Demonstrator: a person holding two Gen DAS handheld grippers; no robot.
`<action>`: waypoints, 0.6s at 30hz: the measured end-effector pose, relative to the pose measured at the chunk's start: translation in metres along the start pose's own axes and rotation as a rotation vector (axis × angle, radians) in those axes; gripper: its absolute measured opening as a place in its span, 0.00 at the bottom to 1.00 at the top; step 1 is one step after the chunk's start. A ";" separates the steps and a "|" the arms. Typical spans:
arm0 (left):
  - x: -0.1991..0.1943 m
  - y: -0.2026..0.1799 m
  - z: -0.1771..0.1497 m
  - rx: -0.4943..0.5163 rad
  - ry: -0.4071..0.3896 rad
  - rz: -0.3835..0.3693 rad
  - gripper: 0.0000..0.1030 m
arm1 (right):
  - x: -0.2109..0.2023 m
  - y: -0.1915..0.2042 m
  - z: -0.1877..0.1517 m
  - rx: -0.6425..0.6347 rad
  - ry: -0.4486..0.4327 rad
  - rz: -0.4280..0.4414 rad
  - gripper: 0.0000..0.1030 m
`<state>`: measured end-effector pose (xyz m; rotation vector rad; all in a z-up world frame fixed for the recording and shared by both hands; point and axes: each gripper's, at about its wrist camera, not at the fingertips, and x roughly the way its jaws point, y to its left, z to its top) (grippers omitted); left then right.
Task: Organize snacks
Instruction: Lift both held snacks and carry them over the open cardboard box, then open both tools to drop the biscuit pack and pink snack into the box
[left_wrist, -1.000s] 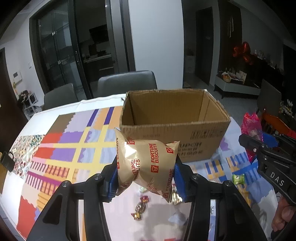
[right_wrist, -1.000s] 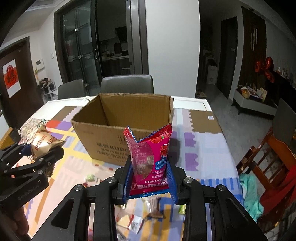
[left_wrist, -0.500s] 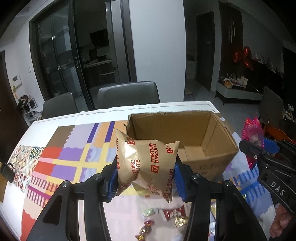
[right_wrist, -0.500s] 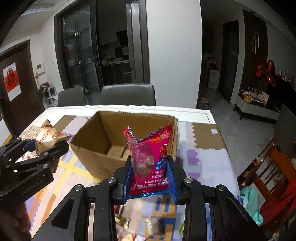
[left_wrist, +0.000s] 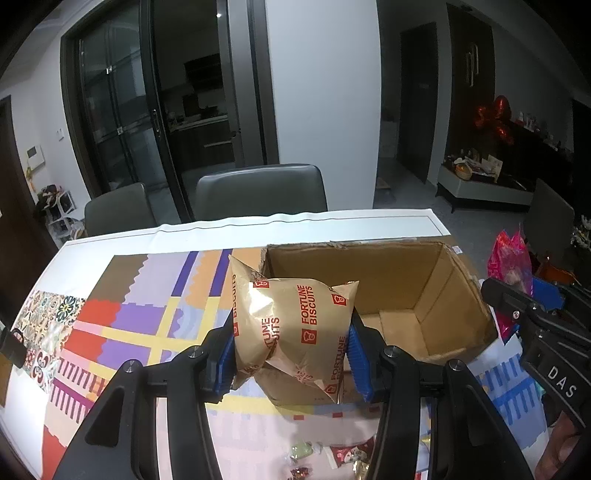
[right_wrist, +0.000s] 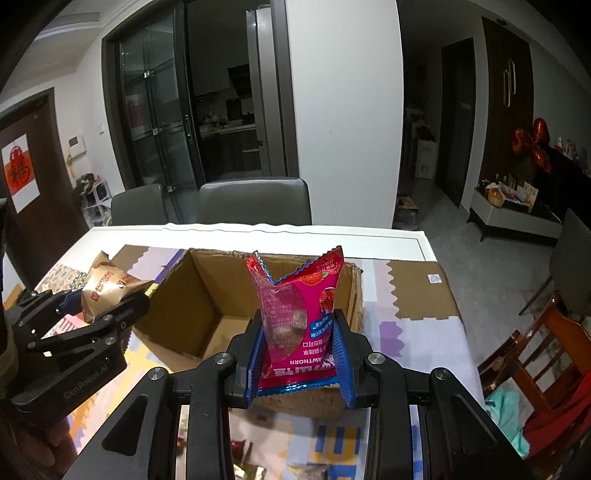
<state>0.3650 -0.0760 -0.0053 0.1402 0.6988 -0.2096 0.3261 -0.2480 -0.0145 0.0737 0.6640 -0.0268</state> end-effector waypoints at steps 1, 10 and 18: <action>0.001 0.001 0.001 0.000 0.000 0.005 0.49 | 0.002 0.000 0.002 0.000 0.003 0.000 0.33; 0.023 0.009 0.012 -0.027 0.014 0.019 0.49 | 0.021 0.006 0.011 0.009 0.018 -0.004 0.33; 0.042 0.009 0.019 -0.044 0.030 0.012 0.49 | 0.037 0.008 0.016 0.026 0.035 -0.019 0.34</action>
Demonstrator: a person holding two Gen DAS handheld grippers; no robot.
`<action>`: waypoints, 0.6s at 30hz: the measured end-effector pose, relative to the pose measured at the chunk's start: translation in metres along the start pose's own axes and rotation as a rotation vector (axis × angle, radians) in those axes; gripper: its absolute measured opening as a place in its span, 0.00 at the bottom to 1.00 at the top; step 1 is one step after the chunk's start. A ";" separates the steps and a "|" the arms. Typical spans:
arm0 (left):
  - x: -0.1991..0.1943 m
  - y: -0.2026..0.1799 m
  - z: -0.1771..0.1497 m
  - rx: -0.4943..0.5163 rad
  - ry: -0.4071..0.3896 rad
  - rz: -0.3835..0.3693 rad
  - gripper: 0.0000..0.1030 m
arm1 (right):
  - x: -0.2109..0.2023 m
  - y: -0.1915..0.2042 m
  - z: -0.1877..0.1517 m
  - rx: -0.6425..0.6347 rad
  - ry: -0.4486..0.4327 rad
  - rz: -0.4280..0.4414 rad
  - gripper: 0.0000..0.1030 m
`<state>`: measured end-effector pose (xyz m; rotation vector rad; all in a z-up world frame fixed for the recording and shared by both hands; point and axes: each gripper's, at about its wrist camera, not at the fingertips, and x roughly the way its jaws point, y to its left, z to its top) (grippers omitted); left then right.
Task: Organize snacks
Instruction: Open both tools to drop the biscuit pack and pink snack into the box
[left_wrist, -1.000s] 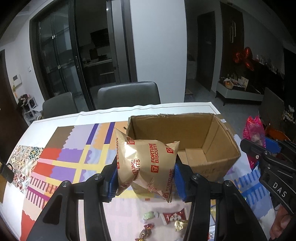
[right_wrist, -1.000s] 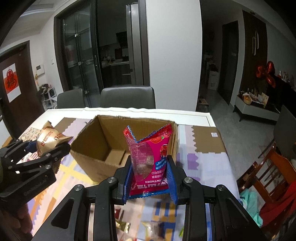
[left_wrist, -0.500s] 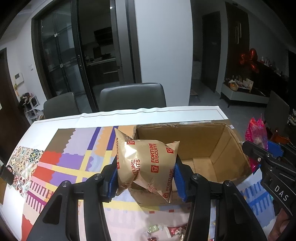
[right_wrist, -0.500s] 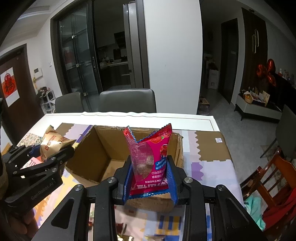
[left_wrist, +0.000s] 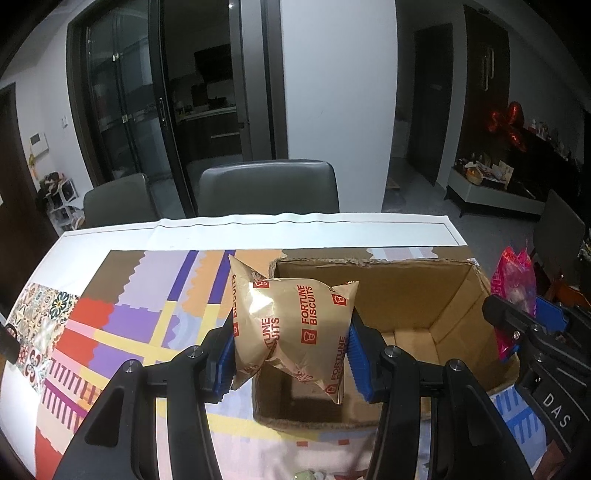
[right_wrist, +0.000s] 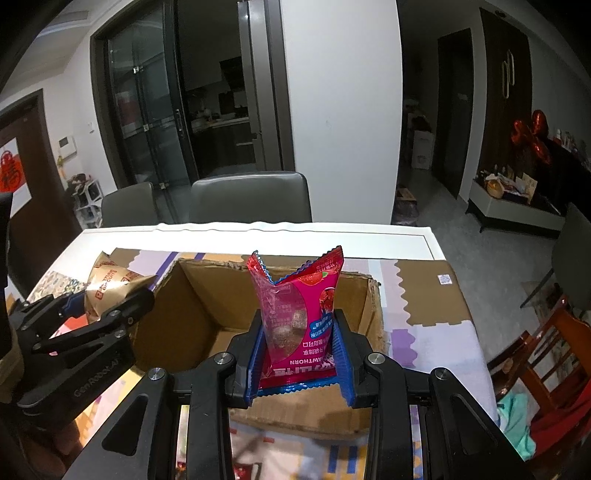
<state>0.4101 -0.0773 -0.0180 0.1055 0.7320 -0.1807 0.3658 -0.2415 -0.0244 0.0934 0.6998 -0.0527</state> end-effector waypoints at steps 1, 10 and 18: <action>0.002 0.000 0.001 -0.002 0.002 0.000 0.49 | 0.001 -0.001 -0.001 0.002 0.002 0.000 0.33; 0.012 -0.004 0.004 0.018 -0.003 0.008 0.59 | 0.020 0.004 0.004 -0.012 0.019 -0.011 0.34; 0.013 0.001 0.004 0.001 -0.001 0.038 0.72 | 0.014 0.006 0.008 -0.030 -0.020 -0.073 0.68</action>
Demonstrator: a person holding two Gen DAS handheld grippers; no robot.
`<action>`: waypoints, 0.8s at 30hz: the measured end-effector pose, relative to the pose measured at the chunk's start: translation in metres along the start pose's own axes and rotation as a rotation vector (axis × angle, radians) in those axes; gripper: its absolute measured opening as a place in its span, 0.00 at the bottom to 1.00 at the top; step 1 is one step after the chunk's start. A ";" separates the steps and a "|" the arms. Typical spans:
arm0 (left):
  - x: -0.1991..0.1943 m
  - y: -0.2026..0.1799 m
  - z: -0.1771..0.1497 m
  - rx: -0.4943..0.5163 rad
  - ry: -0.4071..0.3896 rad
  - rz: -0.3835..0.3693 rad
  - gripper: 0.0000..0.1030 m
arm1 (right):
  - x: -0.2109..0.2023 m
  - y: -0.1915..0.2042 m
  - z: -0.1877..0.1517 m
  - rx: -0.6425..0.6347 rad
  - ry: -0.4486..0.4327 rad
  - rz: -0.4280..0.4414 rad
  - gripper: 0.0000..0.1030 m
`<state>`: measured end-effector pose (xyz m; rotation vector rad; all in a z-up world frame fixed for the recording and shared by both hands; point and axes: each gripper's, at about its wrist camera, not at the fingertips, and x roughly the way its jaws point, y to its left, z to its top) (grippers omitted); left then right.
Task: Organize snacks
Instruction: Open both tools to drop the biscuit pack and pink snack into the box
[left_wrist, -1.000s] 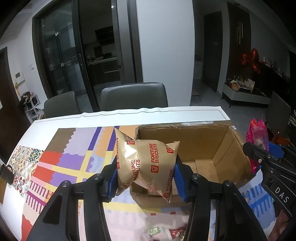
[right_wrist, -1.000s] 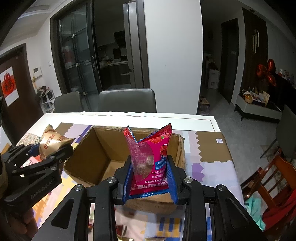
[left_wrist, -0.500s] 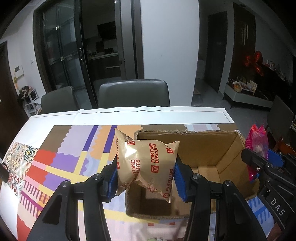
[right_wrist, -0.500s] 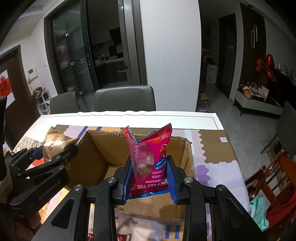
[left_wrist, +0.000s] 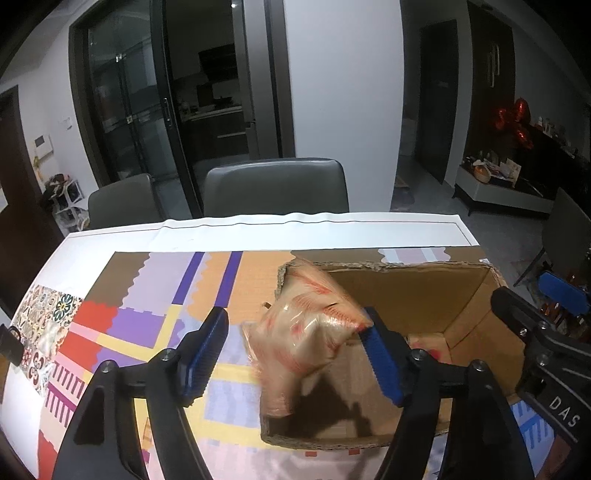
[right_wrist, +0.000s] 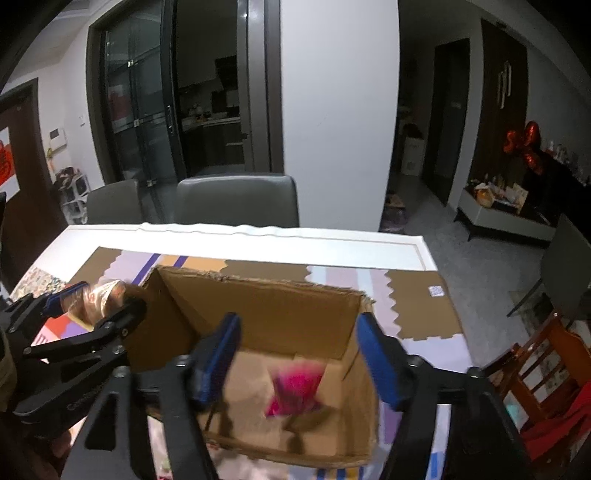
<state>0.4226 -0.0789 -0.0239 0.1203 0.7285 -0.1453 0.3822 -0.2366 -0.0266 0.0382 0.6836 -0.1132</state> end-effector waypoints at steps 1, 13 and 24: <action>-0.001 0.000 0.000 -0.002 -0.002 0.001 0.74 | 0.000 -0.001 0.000 0.004 0.000 -0.005 0.68; -0.026 0.002 -0.003 0.009 -0.049 0.017 0.89 | -0.008 -0.013 0.000 0.051 0.004 -0.008 0.68; -0.049 0.002 -0.007 0.012 -0.069 0.017 0.89 | -0.032 -0.014 -0.002 0.065 -0.023 -0.005 0.68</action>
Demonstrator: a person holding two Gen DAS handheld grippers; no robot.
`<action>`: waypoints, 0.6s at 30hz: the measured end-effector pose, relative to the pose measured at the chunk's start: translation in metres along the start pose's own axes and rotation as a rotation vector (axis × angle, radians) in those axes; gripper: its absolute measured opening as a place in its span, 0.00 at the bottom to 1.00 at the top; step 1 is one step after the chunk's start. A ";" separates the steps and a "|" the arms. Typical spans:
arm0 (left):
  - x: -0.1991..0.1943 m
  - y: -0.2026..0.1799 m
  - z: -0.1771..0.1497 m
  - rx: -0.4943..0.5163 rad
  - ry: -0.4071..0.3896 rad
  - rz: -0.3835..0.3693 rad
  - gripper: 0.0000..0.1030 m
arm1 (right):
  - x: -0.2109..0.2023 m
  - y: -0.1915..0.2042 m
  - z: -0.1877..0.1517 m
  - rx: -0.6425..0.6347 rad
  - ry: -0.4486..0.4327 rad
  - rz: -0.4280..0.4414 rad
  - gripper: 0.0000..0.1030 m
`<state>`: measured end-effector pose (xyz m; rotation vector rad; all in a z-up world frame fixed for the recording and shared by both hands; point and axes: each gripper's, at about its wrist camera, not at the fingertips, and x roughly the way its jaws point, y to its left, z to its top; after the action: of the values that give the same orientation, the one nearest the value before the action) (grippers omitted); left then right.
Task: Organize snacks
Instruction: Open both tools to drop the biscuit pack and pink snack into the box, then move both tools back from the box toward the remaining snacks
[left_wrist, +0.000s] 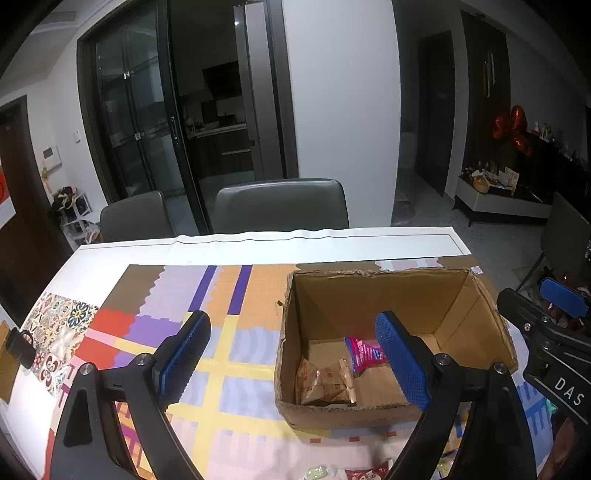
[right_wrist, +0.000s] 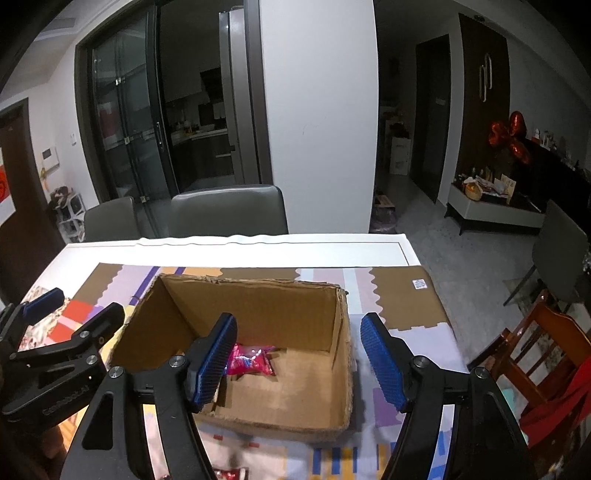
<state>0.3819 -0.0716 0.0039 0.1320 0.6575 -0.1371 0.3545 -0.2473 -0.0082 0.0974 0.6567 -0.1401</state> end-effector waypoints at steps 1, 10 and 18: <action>-0.002 0.000 -0.001 -0.001 0.000 -0.001 0.89 | -0.003 -0.001 -0.001 0.000 -0.003 0.001 0.68; -0.018 0.002 -0.011 0.001 -0.008 -0.001 0.89 | -0.021 -0.001 -0.009 0.005 -0.018 0.005 0.68; -0.030 0.002 -0.022 0.000 -0.011 0.000 0.89 | -0.029 -0.002 -0.021 0.009 -0.015 0.007 0.68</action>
<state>0.3456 -0.0632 0.0051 0.1315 0.6464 -0.1381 0.3187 -0.2436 -0.0067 0.1073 0.6406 -0.1370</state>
